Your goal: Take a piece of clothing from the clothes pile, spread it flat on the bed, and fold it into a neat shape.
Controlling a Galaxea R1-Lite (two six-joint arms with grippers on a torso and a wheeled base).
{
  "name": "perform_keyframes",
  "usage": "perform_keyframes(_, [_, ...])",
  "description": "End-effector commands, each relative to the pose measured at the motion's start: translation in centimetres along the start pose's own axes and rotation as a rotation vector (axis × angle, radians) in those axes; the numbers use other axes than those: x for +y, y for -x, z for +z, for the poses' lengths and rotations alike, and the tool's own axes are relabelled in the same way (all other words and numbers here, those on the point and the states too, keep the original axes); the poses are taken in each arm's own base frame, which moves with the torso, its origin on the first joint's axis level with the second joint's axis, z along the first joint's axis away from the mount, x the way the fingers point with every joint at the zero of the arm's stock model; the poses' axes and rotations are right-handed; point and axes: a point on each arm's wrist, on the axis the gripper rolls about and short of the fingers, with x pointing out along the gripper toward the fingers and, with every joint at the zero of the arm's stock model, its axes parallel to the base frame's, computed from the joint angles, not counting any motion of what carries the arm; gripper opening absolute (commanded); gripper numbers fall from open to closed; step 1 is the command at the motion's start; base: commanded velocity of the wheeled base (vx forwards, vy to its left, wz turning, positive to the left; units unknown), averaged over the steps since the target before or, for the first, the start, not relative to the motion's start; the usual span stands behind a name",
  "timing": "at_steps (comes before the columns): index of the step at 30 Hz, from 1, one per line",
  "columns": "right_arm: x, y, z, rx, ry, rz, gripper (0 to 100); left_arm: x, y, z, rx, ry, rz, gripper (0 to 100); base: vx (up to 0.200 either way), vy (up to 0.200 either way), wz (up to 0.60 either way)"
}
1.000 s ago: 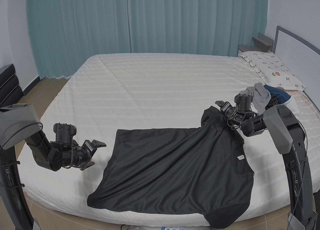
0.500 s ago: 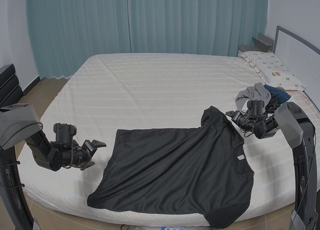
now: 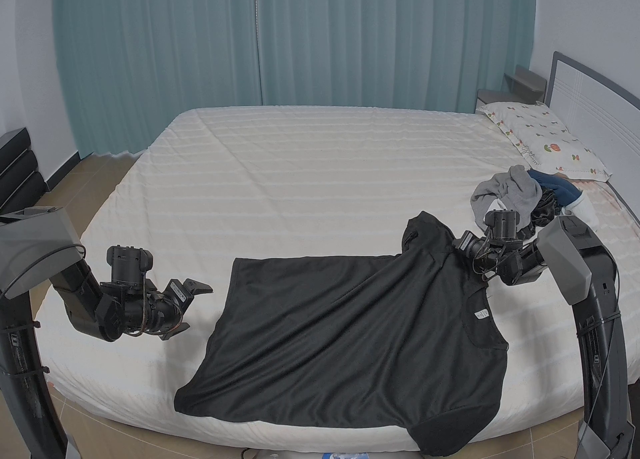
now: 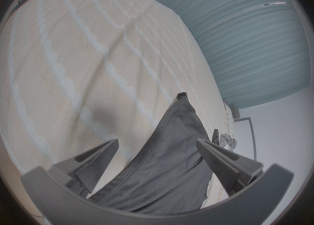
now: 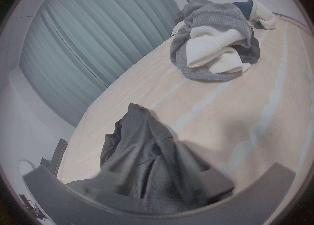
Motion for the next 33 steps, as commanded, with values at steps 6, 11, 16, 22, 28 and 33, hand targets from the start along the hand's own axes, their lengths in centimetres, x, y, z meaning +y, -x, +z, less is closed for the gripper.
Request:
perform_keyframes(6, [-1.2, -0.3, 1.3, -0.053, -0.015, -0.021, 0, 0.0, 0.0, 0.0, -0.001, 0.000, -0.001, 100, 0.000, 0.000, 0.00])
perform_keyframes(11, [-1.5, -0.1, 2.9, -0.117, -0.031, -0.034, 0, 0.0, -0.2, 0.1, -0.001, 0.000, -0.001, 100, 0.000, 0.000, 0.00])
perform_keyframes(16, [-2.0, -0.2, 2.9, -0.116, -0.035, -0.042, 0, -0.2, -0.3, 0.3, -0.007, -0.002, -0.009, 100, 0.000, 0.000, 0.00])
perform_keyframes(22, [-2.0, -0.1, 1.9, -0.141, -0.027, -0.039, 0, -2.4, -0.7, 2.1, -0.077, -0.002, -0.070, 100, 0.000, 0.000, 0.00])
perform_keyframes(28, [-1.0, 1.3, 2.1, -0.149, -0.024, -0.026, 0, -4.6, -3.0, 2.9, -0.143, -0.035, -0.105, 100, 0.000, 0.000, 0.00])
perform_keyframes(33, [-0.4, 1.9, 1.5, -0.152, -0.019, -0.015, 0, -6.1, -6.6, 2.2, -0.136, -0.079, -0.140, 100, 0.000, 0.000, 0.00])
